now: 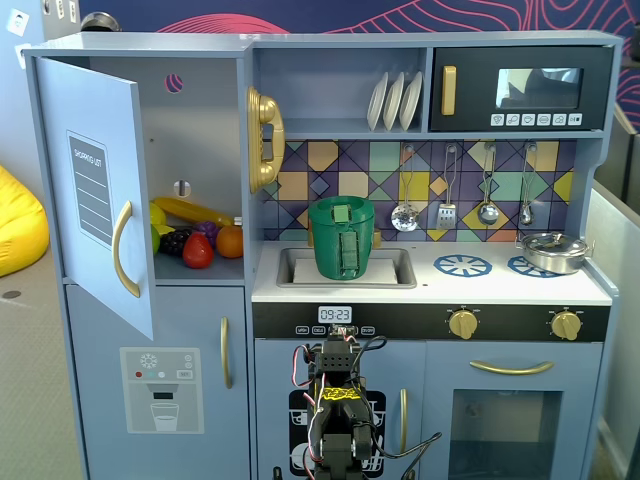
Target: Close the left cabinet door
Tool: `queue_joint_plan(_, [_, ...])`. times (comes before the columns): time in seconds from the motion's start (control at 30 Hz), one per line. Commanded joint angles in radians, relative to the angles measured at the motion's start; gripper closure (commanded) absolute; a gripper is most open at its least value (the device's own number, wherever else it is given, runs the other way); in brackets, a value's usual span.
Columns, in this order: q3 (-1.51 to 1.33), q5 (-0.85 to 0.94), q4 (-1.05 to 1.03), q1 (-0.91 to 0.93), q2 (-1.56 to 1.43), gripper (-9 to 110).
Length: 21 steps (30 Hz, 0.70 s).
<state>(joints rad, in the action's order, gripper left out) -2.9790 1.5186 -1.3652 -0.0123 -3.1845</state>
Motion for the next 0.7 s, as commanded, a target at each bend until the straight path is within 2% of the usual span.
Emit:
queue_joint_plan(0.0, [-0.018, -0.005, -0.167, 0.02, 0.006, 101])
queue_joint_plan(0.27, [-0.018, -0.005, -0.167, 0.02, 0.006, 101])
queue_joint_plan(0.37, [-0.018, -0.012, -0.167, -0.041, 0.006, 101])
queue_joint_plan(0.5, [0.048, -0.078, -0.091, -0.348, 0.015, 101])
queue_joint_plan(0.67, [0.224, -0.06, 0.282, -0.769, 0.189, 102])
